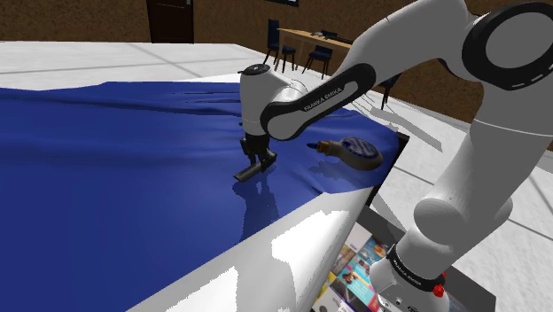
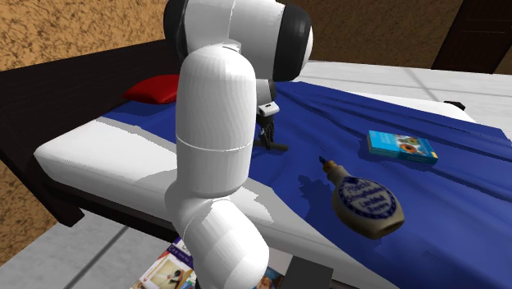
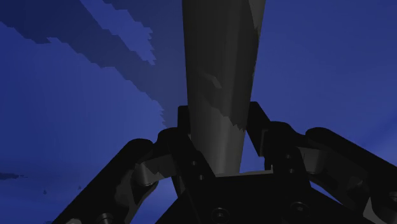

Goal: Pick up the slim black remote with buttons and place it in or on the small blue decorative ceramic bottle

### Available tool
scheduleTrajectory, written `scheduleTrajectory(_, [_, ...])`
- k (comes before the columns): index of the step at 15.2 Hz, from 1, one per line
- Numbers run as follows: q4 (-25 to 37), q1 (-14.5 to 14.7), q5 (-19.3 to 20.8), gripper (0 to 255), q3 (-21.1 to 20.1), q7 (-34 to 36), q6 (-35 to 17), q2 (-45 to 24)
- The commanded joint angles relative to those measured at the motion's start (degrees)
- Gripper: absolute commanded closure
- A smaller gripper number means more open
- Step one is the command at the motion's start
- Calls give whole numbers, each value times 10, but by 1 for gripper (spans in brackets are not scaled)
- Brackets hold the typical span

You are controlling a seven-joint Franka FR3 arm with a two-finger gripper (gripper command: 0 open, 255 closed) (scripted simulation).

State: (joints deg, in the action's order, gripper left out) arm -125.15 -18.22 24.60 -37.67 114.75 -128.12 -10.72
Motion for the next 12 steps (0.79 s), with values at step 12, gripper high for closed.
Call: scheduleTrajectory(12, [10, -8, -43, 255, -10, -35, 44, 39])
